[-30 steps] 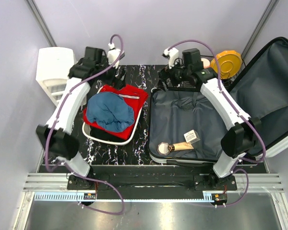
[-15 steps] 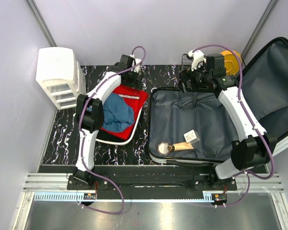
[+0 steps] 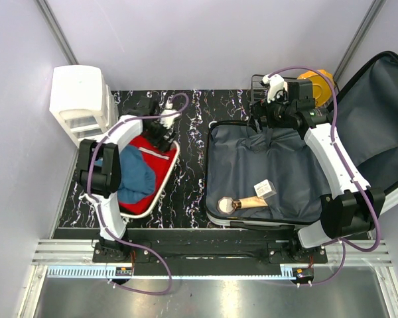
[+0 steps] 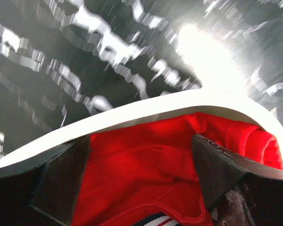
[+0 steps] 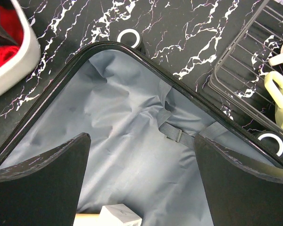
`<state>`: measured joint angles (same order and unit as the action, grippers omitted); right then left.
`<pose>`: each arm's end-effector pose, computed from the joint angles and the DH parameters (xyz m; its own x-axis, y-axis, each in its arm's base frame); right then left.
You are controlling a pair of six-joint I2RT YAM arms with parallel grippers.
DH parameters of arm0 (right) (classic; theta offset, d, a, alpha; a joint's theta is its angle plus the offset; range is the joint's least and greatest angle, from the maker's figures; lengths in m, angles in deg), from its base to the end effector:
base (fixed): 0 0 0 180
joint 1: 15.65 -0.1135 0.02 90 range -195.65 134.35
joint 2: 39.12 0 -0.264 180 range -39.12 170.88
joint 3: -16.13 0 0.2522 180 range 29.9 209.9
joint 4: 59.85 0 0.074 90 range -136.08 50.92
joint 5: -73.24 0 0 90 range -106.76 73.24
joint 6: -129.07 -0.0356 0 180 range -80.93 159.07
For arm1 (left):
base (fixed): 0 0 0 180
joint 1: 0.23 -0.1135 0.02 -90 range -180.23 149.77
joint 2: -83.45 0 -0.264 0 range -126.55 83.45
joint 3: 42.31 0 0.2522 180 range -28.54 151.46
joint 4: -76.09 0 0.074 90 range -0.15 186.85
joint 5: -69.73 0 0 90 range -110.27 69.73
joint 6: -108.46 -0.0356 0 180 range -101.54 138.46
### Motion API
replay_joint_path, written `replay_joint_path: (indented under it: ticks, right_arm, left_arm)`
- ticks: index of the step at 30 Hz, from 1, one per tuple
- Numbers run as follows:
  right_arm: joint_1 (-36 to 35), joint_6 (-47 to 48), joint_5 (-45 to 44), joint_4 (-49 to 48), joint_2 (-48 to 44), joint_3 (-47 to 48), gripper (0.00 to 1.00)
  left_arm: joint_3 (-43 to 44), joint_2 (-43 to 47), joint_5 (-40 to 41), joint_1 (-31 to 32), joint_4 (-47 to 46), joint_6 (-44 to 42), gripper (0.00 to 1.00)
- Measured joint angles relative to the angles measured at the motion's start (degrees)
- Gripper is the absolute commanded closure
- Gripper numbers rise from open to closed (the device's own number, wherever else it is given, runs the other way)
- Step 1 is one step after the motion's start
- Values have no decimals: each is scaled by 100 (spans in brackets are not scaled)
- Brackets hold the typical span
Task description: Open, take out, and arrange the luggage
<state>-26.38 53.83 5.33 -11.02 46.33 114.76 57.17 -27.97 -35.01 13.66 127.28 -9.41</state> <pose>0.3233 0.0749 0.3718 -0.4333 -0.3224 -0.8416 -0.6030 0.7977 0.0049 0.3979 -0.1077 0.2104 -0.6048 0.6153 -0.5056 0.7087 0.7054 0.0106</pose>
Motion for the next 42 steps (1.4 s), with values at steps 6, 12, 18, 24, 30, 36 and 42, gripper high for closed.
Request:
replay_joint_path:
  ticks: [6,12,18,24,30,36,42]
  right_arm:
    - [2,44,68,0,0,0,0]
    - [2,48,142,15,0,0,0]
    - [2,46,160,39,0,0,0]
    - [2,42,162,74,0,0,0]
    - [2,39,160,81,2,0,0]
    - [2,66,151,83,0,-7,0]
    - [2,216,140,131,-11,-153,0]
  left_arm:
    - [-33,96,212,-977,796,-490,6]
    - [358,168,667,-1064,1272,-409,2]
    - [730,658,649,-581,1375,-444,4]
    - [955,986,271,387,1412,-363,20]
    - [793,459,-203,448,1720,-289,29]
    - [273,-70,-468,83,1672,-184,32]
    - [350,-111,9,-1049,1237,-201,31]
